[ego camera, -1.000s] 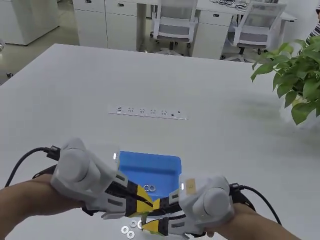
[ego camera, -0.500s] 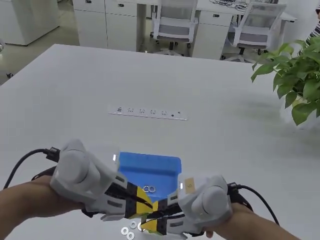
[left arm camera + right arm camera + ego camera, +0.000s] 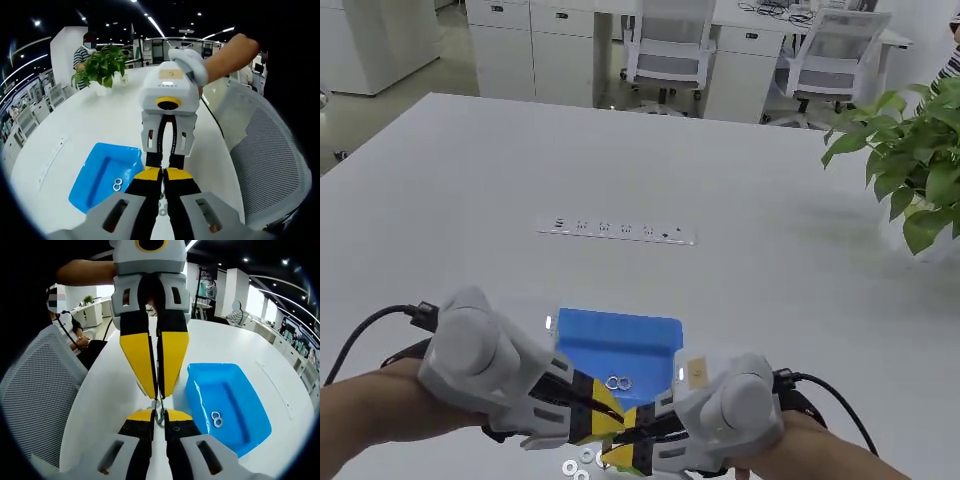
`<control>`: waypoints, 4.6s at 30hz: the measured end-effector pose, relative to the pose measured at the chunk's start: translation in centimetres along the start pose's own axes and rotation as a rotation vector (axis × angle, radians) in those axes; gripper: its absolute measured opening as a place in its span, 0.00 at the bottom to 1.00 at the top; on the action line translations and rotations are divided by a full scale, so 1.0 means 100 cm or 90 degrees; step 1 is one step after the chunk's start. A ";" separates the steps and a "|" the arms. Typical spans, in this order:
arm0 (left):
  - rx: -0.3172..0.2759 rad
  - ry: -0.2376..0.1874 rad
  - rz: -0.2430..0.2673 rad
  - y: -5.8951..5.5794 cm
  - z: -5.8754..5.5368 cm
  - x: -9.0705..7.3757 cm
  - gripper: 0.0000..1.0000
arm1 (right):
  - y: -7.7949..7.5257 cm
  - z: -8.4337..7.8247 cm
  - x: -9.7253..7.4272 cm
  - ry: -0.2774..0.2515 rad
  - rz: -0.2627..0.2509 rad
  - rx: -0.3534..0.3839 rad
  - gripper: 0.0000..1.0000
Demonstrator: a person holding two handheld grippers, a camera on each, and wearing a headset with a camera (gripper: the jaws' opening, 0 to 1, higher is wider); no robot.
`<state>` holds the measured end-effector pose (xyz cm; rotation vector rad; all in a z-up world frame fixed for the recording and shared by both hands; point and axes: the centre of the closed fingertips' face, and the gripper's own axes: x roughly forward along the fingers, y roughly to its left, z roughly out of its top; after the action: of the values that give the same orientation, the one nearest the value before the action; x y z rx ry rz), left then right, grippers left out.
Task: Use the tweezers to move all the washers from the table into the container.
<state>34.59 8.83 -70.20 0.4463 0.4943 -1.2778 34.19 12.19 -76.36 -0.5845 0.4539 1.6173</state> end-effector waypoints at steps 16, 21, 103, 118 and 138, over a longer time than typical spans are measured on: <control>-0.042 -0.044 0.048 0.006 0.006 -0.017 0.32 | -0.001 0.011 -0.007 -0.003 -0.006 0.000 0.09; -0.061 -0.059 0.064 0.007 0.005 -0.025 0.42 | -0.001 0.019 -0.011 -0.005 -0.005 -0.005 0.09; -0.071 -0.087 0.179 0.079 0.004 -0.036 0.39 | -0.085 0.013 -0.003 0.024 -0.010 -0.053 0.10; -0.062 -0.051 0.159 0.081 -0.005 -0.018 0.26 | -0.083 0.009 -0.002 0.020 -0.004 -0.043 0.09; -0.036 -0.039 0.149 0.082 -0.008 -0.013 0.07 | -0.082 0.003 0.000 0.024 0.003 -0.046 0.09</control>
<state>42.18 12.19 -69.72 0.4028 0.4127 -1.0469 42.29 13.41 -75.83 -0.6700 0.4259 1.6346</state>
